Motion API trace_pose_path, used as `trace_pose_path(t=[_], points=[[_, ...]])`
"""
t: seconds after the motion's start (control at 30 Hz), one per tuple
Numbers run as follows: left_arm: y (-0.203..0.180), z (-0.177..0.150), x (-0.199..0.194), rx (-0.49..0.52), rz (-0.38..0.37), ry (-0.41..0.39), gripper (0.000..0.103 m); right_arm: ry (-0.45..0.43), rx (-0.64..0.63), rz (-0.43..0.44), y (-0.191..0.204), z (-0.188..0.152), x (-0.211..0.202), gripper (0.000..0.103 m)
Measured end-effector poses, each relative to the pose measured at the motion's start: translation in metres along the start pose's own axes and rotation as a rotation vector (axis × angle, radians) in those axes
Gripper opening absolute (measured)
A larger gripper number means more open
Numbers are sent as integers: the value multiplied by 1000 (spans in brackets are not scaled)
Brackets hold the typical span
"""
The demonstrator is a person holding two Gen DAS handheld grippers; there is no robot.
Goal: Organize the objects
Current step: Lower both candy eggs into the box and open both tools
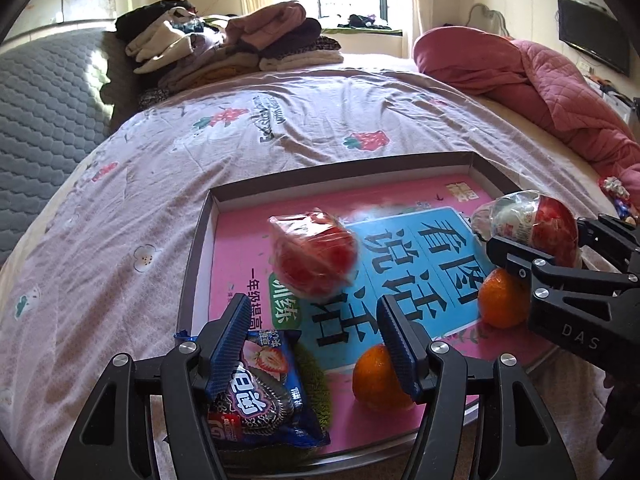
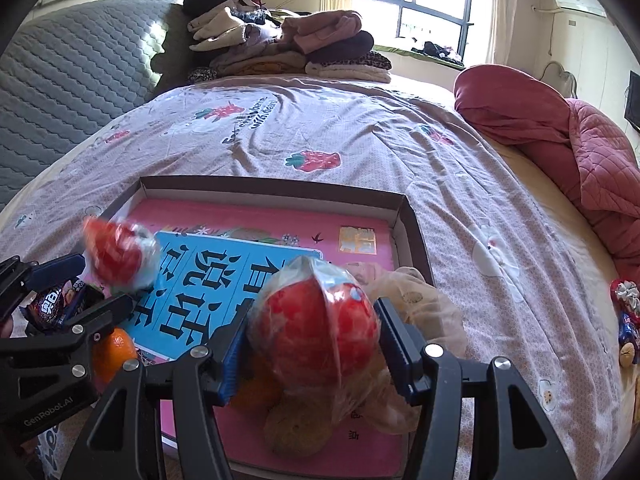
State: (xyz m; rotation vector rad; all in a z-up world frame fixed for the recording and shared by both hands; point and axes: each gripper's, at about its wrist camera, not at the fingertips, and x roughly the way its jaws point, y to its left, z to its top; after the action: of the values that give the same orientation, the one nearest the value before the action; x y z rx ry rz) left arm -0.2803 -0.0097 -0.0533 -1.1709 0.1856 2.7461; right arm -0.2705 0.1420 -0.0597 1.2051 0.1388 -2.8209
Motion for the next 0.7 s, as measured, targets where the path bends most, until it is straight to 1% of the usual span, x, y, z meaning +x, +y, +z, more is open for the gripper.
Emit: trace_pose_path(t=[0.47, 0.7], points=[[1, 2, -11, -12, 9, -9, 67, 13, 8, -4, -2, -1, -9, 60], [-2, 1, -19, -6, 5, -18, 67, 14, 18, 18, -3, -2, -15, 62]])
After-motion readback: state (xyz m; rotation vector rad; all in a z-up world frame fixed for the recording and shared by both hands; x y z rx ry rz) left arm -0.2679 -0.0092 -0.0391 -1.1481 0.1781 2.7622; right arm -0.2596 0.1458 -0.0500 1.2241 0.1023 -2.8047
